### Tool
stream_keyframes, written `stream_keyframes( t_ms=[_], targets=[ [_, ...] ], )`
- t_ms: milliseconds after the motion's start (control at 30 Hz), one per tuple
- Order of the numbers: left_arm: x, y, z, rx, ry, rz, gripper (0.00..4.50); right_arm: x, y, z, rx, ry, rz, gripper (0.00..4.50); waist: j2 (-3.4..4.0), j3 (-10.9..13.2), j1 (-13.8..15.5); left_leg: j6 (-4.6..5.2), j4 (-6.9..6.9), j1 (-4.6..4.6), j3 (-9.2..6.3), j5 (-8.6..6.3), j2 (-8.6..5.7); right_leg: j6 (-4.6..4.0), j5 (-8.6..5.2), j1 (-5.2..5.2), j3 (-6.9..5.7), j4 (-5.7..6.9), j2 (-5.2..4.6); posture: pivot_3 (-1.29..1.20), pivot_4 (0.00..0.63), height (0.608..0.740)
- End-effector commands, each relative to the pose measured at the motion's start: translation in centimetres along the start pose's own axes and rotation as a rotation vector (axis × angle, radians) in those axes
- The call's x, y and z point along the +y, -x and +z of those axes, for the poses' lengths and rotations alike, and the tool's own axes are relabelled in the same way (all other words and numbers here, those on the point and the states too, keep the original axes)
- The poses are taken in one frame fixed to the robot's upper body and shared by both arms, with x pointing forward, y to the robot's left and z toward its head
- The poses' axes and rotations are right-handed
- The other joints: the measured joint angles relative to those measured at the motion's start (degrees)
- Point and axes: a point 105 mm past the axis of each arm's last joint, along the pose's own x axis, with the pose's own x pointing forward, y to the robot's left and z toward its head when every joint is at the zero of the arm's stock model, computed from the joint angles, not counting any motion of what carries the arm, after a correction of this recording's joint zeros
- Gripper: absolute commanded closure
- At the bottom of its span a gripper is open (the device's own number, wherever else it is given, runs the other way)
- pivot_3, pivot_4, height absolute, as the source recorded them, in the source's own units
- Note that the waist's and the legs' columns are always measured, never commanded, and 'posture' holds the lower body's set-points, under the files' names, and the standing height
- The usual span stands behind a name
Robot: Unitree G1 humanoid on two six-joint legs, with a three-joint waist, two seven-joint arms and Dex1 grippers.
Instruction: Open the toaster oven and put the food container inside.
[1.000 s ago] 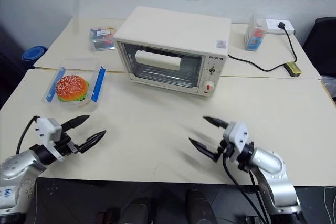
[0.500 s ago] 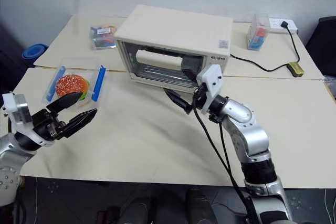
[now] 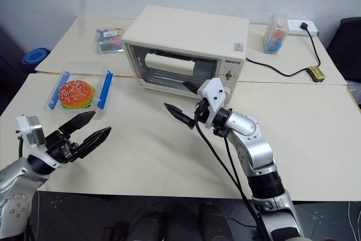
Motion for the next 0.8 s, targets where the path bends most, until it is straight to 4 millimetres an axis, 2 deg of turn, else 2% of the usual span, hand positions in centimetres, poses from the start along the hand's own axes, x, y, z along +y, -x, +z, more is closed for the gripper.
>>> stream_keyframes(
  t_ms=[33, 300, 433, 533, 633, 700, 800],
  targets=[
    [-0.8, -0.3, 1.1, -0.041, -0.018, -0.049, 0.0, -1.2, 0.0, 2.1, -0.062, 0.023, -0.06, 0.03, 0.0, 0.0, 0.02, 0.0, 0.0, 0.0, -0.01, 0.0, 0.0, 0.0, 0.0, 0.0, 0.0, 0.0, 0.0, 0.0, 0.15, 0.74],
    [-0.1, -0.3, 1.1, -0.038, -0.052, -0.037, 0.0, -2.1, -1.0, 3.8, -0.161, 0.059, -0.105, 0.03, 0.0, 0.0, -0.05, -0.01, -0.03, 0.0, 0.0, 0.01, 0.0, 0.0, 0.0, -0.01, -0.01, -0.01, 0.02, 0.0, 0.15, 0.74],
    [0.1, -0.2, 1.0, -0.034, -0.055, -0.033, 0.0, -1.1, -1.3, 4.2, -0.202, 0.063, -0.052, 0.03, 0.01, 0.0, -0.04, -0.01, 0.0, 0.0, 0.02, 0.01, 0.0, 0.0, 0.0, 0.0, -0.01, -0.01, 0.01, 0.0, 0.15, 0.74],
    [0.4, 0.0, 0.9, -0.03, -0.059, -0.026, 0.0, 0.2, -0.8, 3.6, -0.175, 0.054, 0.021, 0.03, 0.0, 0.0, -0.03, -0.01, -0.03, 0.01, -0.01, 0.01, 0.0, 0.0, 0.0, -0.01, -0.02, -0.01, 0.02, 0.0, 0.15, 0.74],
    [0.6, 0.2, 0.9, -0.03, -0.059, -0.022, 0.0, 0.6, -0.3, 3.0, -0.145, 0.025, 0.038, 0.03, 0.0, 0.0, 0.0, -0.01, -0.08, -0.01, -0.02, 0.0, 0.0, 0.0, 0.0, -0.01, -0.02, -0.07, 0.01, 0.0, 0.15, 0.74],
    [0.8, 0.3, 1.0, -0.033, -0.055, -0.027, 0.0, 0.2, 0.2, 2.2, -0.097, 0.007, 0.019, 0.03, 0.01, 0.0, -0.07, -0.01, -0.06, -0.02, 0.01, 0.0, 0.0, 0.0, 0.0, -0.01, 0.0, -0.08, 0.0, 0.0, 0.15, 0.74],
    [0.6, 0.0, 1.3, -0.044, -0.034, -0.063, 0.0, -1.5, 0.6, 1.8, -0.067, 0.023, -0.073, 0.03, 0.01, 0.01, -0.05, -0.01, -0.04, 0.0, 0.0, 0.0, 0.0, 0.0, 0.0, -0.01, 0.0, -0.04, 0.0, 0.0, 0.15, 0.74]
  ],
)
